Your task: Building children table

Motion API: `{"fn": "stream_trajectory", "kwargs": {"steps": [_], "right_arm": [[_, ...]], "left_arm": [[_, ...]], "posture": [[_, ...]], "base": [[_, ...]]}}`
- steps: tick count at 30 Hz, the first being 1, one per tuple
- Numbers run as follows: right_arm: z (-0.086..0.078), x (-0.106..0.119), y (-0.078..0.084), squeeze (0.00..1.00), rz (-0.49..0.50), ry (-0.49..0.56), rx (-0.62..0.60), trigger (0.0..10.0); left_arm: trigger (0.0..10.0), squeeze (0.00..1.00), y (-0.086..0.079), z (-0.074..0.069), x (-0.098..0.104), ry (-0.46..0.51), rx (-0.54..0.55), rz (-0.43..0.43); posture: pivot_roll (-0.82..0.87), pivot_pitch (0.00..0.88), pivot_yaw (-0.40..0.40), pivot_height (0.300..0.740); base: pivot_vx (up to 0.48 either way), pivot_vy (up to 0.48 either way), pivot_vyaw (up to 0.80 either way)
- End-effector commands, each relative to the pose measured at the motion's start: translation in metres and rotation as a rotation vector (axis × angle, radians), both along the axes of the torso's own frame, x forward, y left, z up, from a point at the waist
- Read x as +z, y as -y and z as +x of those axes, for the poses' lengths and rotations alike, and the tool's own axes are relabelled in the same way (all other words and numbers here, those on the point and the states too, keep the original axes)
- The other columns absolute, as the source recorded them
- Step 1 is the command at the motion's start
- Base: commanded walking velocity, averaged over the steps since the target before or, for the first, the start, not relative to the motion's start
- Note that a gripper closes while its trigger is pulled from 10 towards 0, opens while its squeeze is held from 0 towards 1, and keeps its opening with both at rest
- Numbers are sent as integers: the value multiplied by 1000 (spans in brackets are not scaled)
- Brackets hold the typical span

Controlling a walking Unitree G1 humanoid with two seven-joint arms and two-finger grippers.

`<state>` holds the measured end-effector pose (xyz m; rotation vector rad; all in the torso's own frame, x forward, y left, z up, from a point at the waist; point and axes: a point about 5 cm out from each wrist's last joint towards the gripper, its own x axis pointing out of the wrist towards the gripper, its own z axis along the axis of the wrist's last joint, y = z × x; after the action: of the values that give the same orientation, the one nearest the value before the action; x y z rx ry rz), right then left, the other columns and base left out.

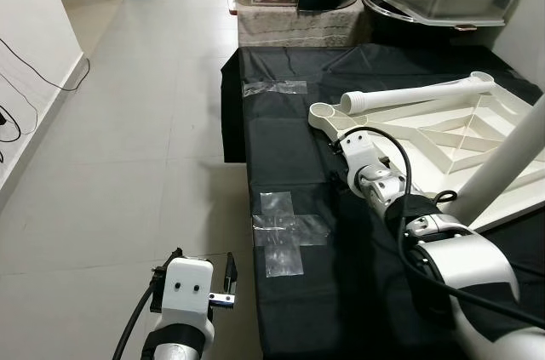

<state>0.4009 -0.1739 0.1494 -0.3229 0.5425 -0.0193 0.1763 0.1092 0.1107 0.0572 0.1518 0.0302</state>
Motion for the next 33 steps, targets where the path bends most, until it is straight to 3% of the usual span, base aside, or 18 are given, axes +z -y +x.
{"fn": "stream_trajectory", "kwargs": {"steps": [1, 4, 10, 15, 22, 26, 33], "right_arm": [[-6, -11, 6, 0, 34, -62, -33, 0], [-5, -9, 5, 0, 94, -78, -45, 0], [-3, -3, 3, 0, 84, -75, -10, 0], [-3, 0, -6, 0, 30, -135, 167, 0], [-5, -3, -8, 0, 8, -185, 241, 0], [-10, -10, 0, 0, -42, -260, 323, 0], [-18, -17, 9, 0, -37, -360, 429, 0]], "left_arm": [[10000, 0, 27, -3, 7, 8, -47, -104], [10000, 0, 27, -3, 7, 6, -45, -101], [10000, 0, 26, -4, 6, 4, -42, -99], [10000, 0, 26, -3, 6, 3, -39, -98], [10000, 0, 25, -2, 6, 5, -38, -98], [10000, 0, 24, -1, 6, 5, -38, -95], [10000, 0, 23, 1, 6, 9, -39, -88]], "posture": [[25, 112, -96, 740], [25, 112, -96, 740], [28, 107, -100, 740], [25, 109, -98, 740], [23, 109, -94, 740], [19, 107, -90, 740], [20, 102, -84, 740]], "base": [[0, 0, 0], [0, 0, 0], [0, 0, 0], [0, 0, 0], [0, 0, 0], [0, 0, 0], [0, 0, 0]]}}
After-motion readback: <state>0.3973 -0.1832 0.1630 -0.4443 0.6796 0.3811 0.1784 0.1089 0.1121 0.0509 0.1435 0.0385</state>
